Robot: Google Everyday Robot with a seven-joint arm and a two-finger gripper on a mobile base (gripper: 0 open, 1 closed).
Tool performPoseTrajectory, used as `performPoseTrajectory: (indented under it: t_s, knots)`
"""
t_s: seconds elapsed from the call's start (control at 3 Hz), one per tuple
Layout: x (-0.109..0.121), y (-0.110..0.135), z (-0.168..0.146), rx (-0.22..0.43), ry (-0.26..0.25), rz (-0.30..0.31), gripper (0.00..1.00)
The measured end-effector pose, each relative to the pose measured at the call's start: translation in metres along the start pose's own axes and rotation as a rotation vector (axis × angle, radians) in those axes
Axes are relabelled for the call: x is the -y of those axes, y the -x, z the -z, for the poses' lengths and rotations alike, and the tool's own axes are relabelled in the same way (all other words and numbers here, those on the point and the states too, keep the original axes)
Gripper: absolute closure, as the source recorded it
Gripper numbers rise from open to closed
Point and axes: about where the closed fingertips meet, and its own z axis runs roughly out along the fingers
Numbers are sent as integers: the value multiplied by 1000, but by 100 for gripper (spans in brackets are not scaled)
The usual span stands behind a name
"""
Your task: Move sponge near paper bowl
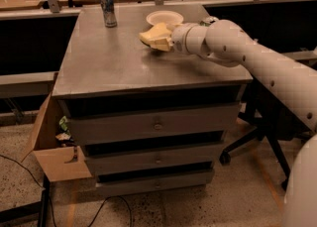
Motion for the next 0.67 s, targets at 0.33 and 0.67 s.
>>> performPoseTrajectory:
  t_s: [0.33,0.67]
  knots:
    - [15,-8,-7,-8,-40,-24,59]
    - [22,-11,-11,-14,-61,-29,35]
